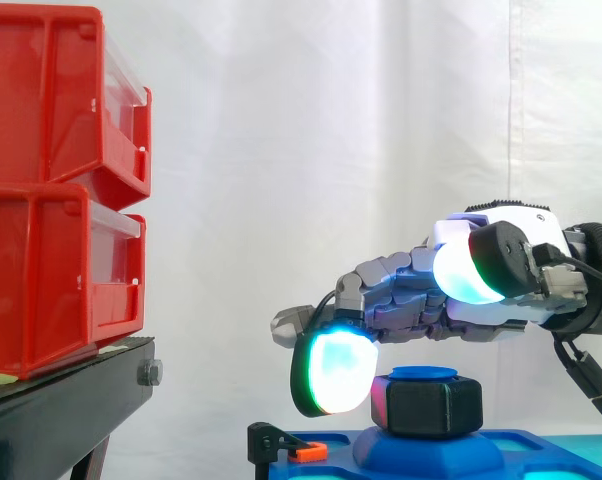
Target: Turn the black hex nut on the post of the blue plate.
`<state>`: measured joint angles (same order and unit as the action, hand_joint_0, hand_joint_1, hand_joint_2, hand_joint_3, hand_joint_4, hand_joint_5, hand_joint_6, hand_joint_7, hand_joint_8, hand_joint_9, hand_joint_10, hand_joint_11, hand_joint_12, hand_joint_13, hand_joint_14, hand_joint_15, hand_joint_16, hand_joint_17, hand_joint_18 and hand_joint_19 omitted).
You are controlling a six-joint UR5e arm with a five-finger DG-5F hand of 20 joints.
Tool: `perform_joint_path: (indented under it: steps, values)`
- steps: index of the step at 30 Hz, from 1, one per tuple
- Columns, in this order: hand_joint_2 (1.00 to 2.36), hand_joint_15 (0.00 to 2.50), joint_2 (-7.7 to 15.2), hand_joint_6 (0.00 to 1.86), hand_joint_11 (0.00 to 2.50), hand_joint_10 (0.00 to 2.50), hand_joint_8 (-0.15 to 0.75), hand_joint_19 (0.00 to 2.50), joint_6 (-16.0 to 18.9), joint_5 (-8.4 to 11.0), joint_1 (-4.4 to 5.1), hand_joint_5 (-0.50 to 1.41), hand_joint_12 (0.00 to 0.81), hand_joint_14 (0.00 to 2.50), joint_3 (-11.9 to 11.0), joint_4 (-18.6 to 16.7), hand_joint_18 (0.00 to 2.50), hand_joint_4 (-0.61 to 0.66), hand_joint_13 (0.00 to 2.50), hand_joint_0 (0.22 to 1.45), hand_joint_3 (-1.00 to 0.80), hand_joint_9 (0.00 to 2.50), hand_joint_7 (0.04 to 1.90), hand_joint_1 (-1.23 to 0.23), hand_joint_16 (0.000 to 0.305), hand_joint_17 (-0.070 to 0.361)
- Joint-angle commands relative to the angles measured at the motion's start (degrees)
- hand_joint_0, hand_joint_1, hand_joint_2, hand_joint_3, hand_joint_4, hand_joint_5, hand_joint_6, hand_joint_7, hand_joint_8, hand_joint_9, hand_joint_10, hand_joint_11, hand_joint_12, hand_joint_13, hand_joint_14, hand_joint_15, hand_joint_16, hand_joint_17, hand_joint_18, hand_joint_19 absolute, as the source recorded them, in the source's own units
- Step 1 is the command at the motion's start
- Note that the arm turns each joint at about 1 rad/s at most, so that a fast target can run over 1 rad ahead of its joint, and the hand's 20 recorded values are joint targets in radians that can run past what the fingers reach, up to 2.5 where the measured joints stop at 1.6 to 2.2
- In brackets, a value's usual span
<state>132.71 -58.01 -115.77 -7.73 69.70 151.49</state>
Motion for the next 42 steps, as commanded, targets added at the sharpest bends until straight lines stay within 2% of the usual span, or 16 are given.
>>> perform_joint_path:
  steps: [1,11,17,29,42]
  values:
    - [1.00,0.00,0.00,0.50,0.00,0.00,0.253,0.15,0.00,-0.42,-0.27,-0.18,0.353,0.00,0.00,0.04,0.00,0.31,0.00,0.51,-0.50,0.19,1.03,-0.23,0.048,0.109]
    - [1.00,0.00,0.00,0.50,0.00,0.00,0.254,0.15,0.00,-0.50,-0.71,-0.18,0.352,0.00,0.00,0.21,0.00,0.31,0.00,0.51,-0.50,0.20,1.04,-0.23,0.048,0.109]
    - [1.00,0.00,0.00,0.50,0.00,0.00,0.255,0.15,0.00,-1.47,-1.32,-0.18,0.353,0.00,0.00,0.30,0.00,0.31,0.00,0.51,-0.50,0.20,1.04,-0.23,0.048,0.109]
    - [1.00,0.00,-0.09,0.50,0.00,0.00,0.254,0.14,-0.18,-1.47,-1.85,-0.18,0.353,0.00,0.09,1.09,0.00,0.30,0.00,0.51,-0.50,0.20,1.03,-0.23,0.048,0.109]
    - [1.00,0.00,0.00,0.50,0.00,0.00,0.254,0.15,-1.06,-1.65,-1.24,-0.18,0.353,0.00,0.27,1.09,0.00,0.30,0.00,0.51,-0.50,0.20,1.03,-0.23,0.048,0.109]
